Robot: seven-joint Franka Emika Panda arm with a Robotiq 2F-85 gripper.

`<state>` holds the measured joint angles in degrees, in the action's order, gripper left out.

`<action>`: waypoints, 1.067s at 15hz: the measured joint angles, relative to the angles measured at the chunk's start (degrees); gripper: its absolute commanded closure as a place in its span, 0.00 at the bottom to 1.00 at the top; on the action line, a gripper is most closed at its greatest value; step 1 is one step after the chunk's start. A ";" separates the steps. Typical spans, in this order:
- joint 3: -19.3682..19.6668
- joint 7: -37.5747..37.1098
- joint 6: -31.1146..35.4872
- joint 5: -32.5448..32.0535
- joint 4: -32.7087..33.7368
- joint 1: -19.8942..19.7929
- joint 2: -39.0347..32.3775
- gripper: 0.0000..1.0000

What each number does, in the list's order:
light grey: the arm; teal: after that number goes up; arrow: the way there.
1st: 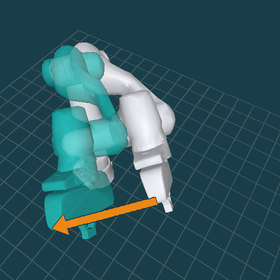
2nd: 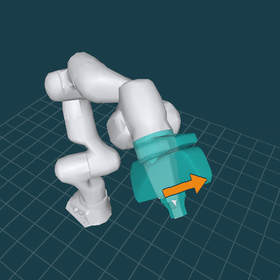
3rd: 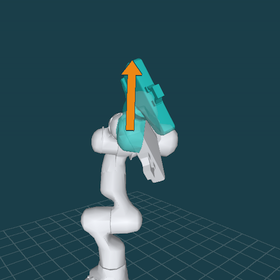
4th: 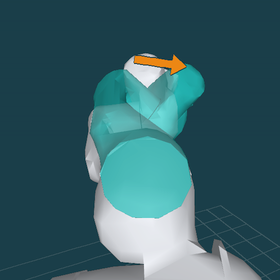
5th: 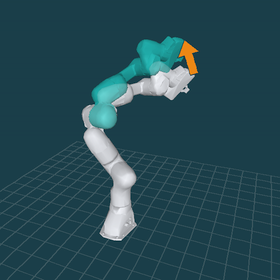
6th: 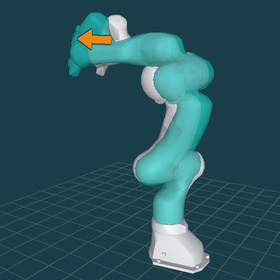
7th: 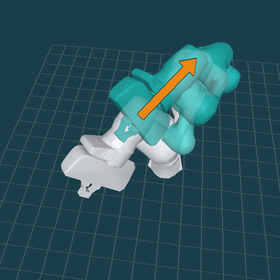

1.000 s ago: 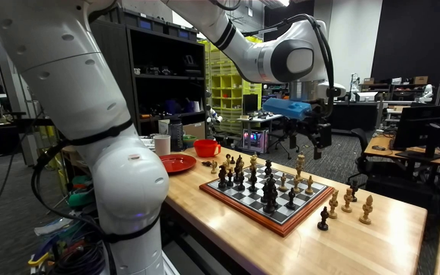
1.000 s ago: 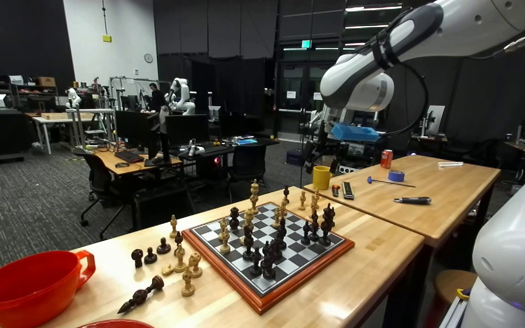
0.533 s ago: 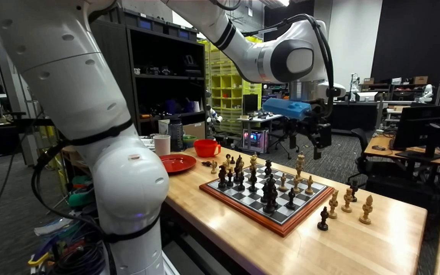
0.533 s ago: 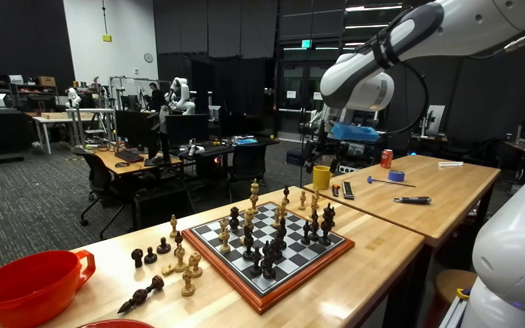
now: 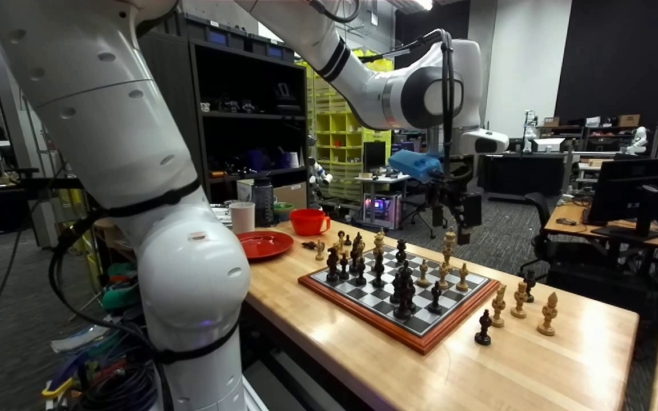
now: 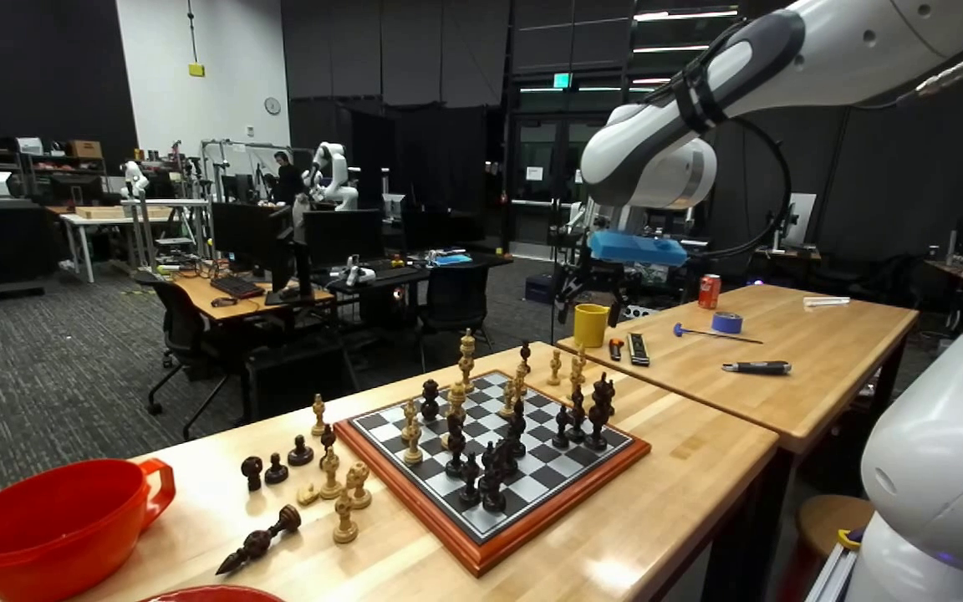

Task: Pick up the black chess piece on the right and put it on the chess board

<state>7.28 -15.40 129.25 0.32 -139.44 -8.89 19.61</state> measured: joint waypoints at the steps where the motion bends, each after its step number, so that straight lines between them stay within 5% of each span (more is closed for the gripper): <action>1: -0.56 -2.60 0.05 -0.40 -0.10 -0.51 -0.14 0.00; 7: -1.38 -13.52 2.79 -3.54 0.51 -4.37 -5.03 0.00; 16: 1.99 -18.67 5.08 -4.15 4.41 -6.35 -16.14 0.00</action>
<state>9.27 -34.07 134.32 -3.83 -135.03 -15.24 3.47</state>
